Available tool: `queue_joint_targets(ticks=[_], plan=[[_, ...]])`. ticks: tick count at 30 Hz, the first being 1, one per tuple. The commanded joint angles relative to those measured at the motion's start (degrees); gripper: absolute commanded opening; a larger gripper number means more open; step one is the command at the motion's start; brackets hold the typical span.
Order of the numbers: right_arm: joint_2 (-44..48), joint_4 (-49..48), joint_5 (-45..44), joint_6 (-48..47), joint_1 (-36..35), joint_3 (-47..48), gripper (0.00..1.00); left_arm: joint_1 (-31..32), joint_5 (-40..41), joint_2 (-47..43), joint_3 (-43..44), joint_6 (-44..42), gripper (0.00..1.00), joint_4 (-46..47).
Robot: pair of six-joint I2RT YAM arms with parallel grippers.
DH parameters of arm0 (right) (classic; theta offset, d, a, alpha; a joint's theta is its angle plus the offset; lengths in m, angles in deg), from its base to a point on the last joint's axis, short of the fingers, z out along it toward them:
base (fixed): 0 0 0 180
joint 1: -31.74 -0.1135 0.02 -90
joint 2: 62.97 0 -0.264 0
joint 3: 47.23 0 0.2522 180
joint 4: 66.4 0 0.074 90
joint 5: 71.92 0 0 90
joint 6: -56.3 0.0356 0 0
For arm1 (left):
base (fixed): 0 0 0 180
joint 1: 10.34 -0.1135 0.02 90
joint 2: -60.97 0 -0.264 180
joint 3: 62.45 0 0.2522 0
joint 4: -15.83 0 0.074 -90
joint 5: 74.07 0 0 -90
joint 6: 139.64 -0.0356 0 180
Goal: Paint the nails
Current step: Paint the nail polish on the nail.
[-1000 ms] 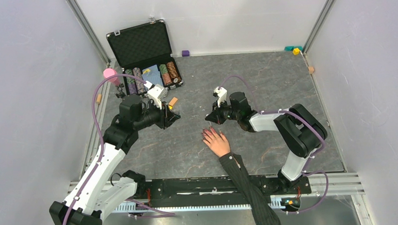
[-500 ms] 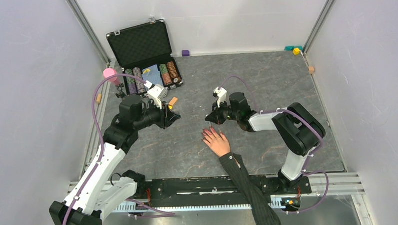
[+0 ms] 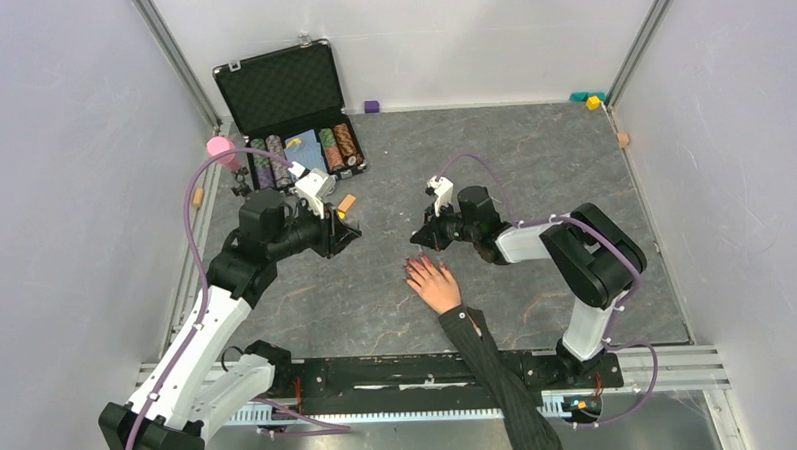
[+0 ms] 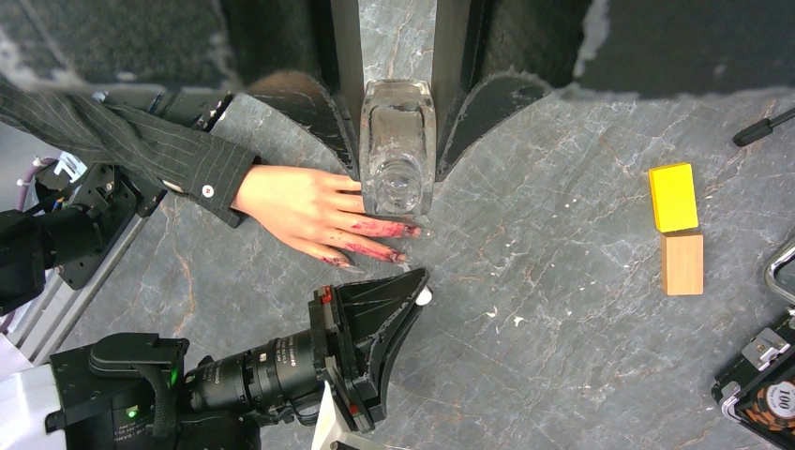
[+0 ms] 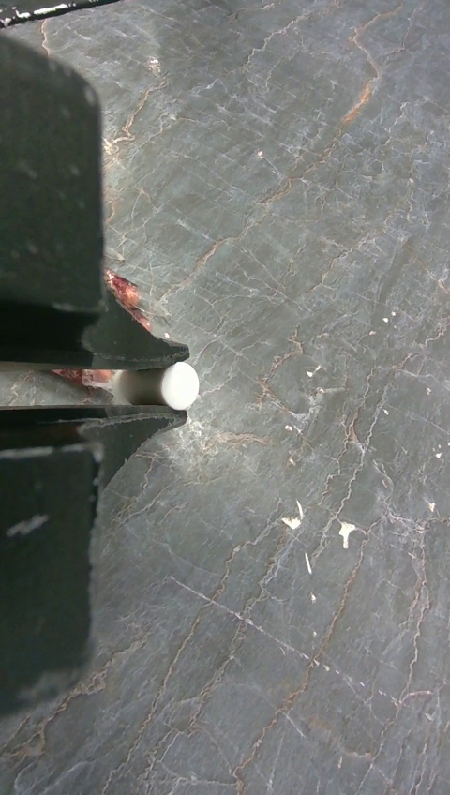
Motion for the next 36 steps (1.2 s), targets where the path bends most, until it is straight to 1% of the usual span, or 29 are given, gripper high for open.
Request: queue_joint_targets(ticks=[1, 36], plan=[[-0.81, -2.59, 0.96, 0.21, 0.01, 2.05, 0.00, -0.36, -0.31, -0.84, 0.13, -1.70, 0.02, 1.41], [-3.52, -3.86, 1.24, 1.01, -0.27, 3.97, 0.00, -0.36, 0.48, -0.83, 0.04, -2.14, 0.02, 0.93]])
